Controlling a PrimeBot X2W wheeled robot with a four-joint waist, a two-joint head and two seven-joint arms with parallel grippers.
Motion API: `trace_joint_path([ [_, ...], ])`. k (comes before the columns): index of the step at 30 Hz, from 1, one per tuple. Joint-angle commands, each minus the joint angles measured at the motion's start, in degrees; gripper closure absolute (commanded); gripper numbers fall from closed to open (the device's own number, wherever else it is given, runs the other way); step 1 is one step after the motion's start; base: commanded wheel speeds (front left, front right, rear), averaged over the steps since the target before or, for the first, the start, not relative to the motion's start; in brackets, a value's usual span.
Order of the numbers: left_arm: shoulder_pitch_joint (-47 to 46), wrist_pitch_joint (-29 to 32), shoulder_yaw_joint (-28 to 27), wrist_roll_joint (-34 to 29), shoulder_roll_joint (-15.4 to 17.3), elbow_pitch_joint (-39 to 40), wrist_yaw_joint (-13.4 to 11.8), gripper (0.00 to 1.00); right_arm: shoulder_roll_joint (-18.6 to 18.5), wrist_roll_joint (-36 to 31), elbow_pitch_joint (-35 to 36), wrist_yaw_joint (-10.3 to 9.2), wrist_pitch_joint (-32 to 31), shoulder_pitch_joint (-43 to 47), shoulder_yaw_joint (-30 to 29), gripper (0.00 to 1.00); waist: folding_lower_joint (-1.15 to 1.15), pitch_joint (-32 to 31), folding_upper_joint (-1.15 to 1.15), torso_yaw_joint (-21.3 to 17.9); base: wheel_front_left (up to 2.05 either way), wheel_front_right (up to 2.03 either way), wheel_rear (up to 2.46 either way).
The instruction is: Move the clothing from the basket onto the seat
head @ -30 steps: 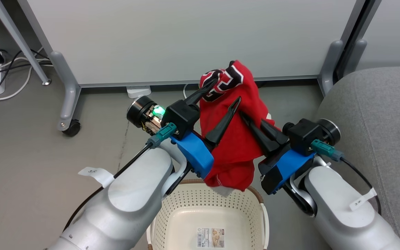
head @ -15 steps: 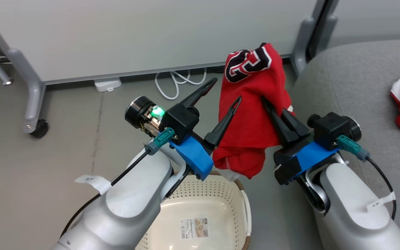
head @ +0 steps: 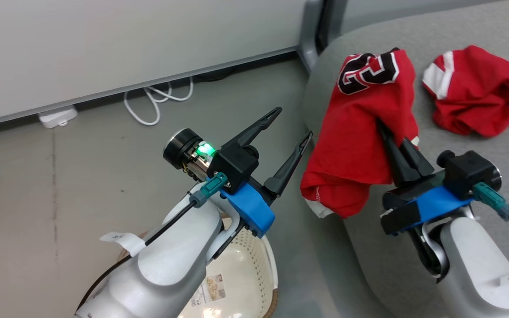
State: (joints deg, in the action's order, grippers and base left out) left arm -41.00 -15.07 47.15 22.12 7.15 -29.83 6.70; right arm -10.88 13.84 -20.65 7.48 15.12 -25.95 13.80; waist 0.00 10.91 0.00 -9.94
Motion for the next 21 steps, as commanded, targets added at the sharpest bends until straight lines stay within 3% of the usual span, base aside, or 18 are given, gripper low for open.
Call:
trace_joint_path([
  [1, 0.53, -0.15, -0.02, -0.38, 0.19, 0.05, 0.32, 0.00, 0.04, -0.08, 0.73, 0.03, 0.04, 0.77, -0.76, 1.00, 0.00, 0.60, 0.00, -2.13, 0.00, 0.00, 0.00],
  [10, 0.90, -0.15, 1.42, -0.97, -0.27, -0.36, 0.59, 0.00, 1.08, -1.51, 5.27, 0.03, 0.04, 7.16, -8.30, 1.00, 0.00, 1.44, 0.00, -7.58, 0.00, 0.00, 0.00],
  [21, 0.13, -0.15, 2.52, -0.75, -0.38, -1.14, 0.83, 0.00, 2.70, -2.30, 7.44, 0.03, 0.04, 9.64, -10.41, 1.00, 0.00, 1.73, 0.00, -9.19, 0.00, 0.00, 0.00],
])
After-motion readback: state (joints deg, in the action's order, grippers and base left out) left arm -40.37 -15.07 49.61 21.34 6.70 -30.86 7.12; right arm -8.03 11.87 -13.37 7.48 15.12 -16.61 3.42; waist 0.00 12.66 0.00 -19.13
